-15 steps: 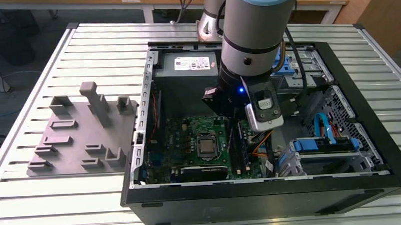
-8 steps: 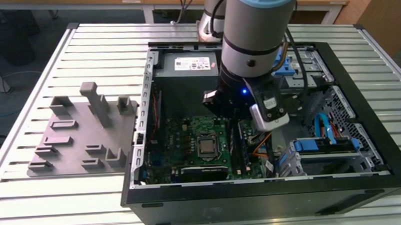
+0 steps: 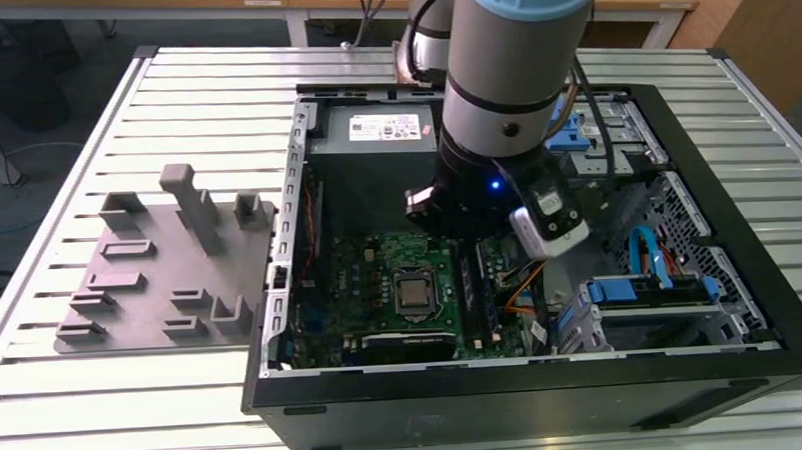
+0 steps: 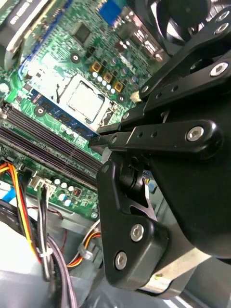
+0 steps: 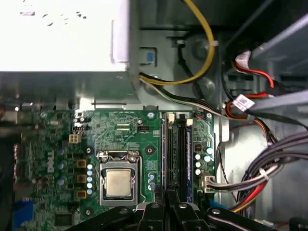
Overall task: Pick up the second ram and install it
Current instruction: 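Insert the second ram into the second slot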
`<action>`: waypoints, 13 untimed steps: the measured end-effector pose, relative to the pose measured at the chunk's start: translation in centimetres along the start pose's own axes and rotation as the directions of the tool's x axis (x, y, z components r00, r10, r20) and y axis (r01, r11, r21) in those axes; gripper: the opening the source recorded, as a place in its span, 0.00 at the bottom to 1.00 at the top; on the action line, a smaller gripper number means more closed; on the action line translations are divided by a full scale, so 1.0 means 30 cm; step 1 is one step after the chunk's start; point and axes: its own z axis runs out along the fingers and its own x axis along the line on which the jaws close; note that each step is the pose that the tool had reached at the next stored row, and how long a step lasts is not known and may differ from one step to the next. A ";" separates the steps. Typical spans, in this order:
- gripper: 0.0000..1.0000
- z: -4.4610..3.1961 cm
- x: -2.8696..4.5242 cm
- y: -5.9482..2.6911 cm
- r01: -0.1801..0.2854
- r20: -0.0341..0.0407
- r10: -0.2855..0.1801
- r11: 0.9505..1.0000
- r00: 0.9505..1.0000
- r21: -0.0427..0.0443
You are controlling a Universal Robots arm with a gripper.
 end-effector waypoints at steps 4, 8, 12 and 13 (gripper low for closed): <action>0.11 0.001 0.000 0.000 0.044 -0.002 -0.044 0.999 0.999 -0.001; 0.11 0.001 0.000 0.000 0.044 -0.002 -0.044 0.999 0.999 -0.001; 0.11 0.017 0.000 -0.001 0.043 -0.002 -0.043 0.999 0.999 -0.001; 0.11 0.022 0.000 -0.001 0.037 -0.002 -0.037 0.999 0.999 0.000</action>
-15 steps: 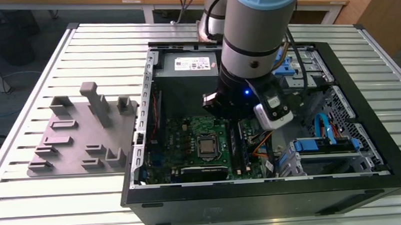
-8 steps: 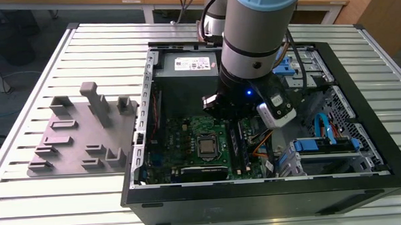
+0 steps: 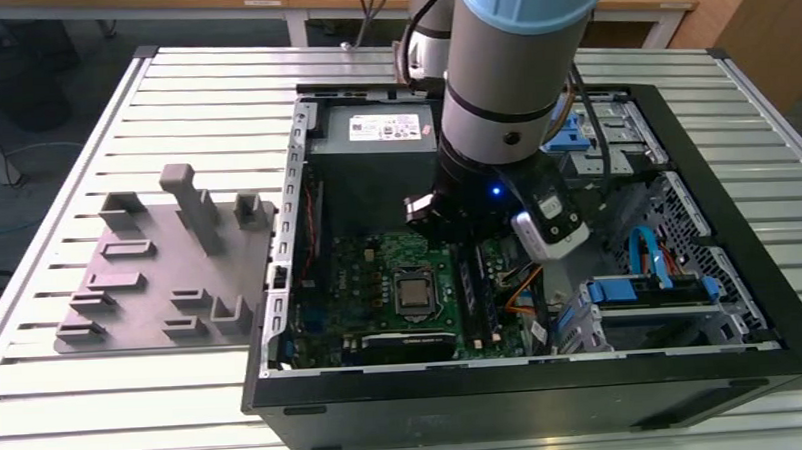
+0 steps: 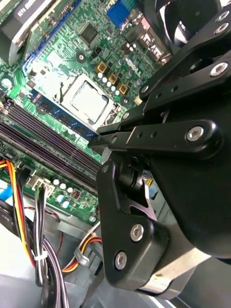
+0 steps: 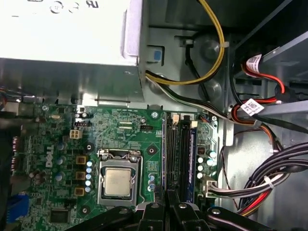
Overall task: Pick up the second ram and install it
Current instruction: 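Insert the second ram into the second slot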
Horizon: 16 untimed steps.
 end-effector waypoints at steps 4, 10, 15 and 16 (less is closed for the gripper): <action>0.11 0.009 0.000 -0.001 -0.044 0.004 0.043 0.999 0.999 0.004; 0.11 0.028 -0.002 -0.010 -0.048 0.004 0.048 0.999 0.999 0.005; 0.11 0.045 -0.004 -0.020 -0.048 0.004 0.048 0.999 0.999 0.005; 0.11 0.047 -0.004 -0.020 -0.048 0.004 0.048 0.999 0.999 0.005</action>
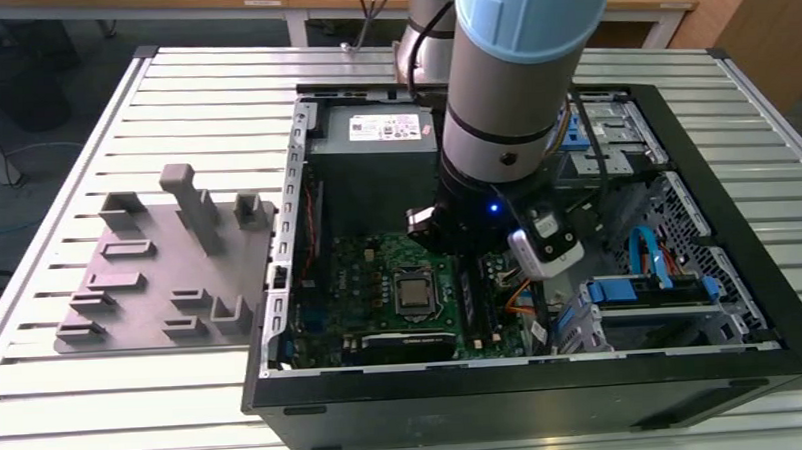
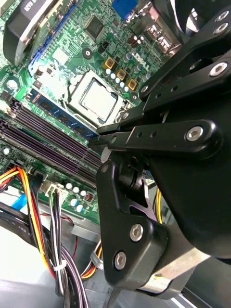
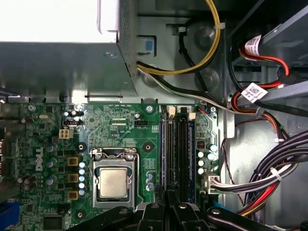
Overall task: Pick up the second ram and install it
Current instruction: 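Insert the second ram into the second slot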
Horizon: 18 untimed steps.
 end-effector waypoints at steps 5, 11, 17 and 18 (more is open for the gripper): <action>0.11 0.014 0.000 -0.001 0.006 0.000 -0.006 1.000 1.000 0.000; 0.11 0.034 -0.010 -0.002 0.008 0.000 -0.008 1.000 1.000 0.004; 0.11 0.048 -0.017 -0.003 0.008 0.000 -0.008 1.000 1.000 0.006; 0.11 0.050 -0.018 -0.003 0.008 0.000 -0.008 1.000 1.000 0.007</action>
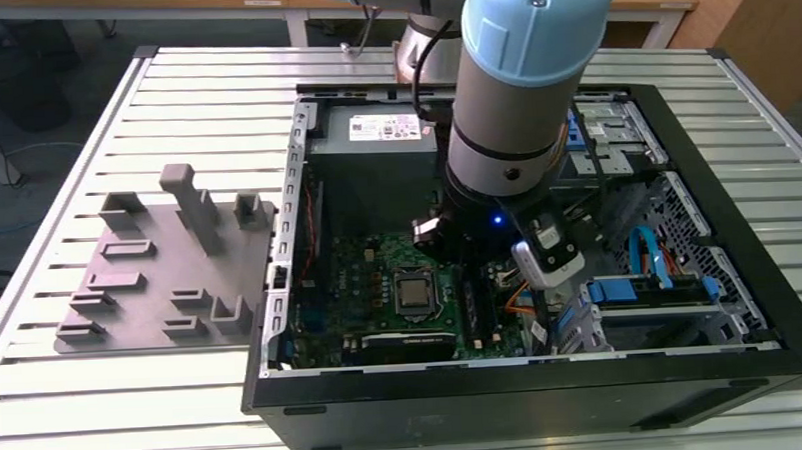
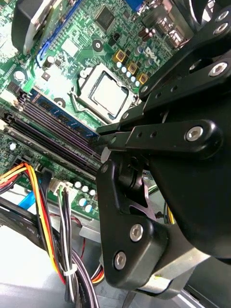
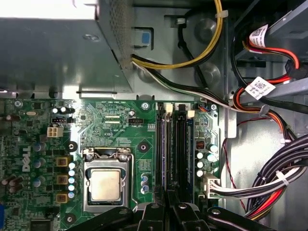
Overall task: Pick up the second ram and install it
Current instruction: 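Insert the second ram into the second slot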
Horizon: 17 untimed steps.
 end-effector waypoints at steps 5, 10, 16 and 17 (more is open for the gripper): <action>0.11 0.006 -0.005 0.000 0.000 0.000 0.000 1.000 1.000 0.003; 0.11 0.013 -0.007 -0.001 0.000 0.000 0.000 1.000 1.000 0.004; 0.11 0.020 -0.009 -0.001 0.000 0.000 0.000 1.000 1.000 0.005; 0.11 0.021 -0.009 -0.001 0.000 0.000 0.000 1.000 1.000 0.005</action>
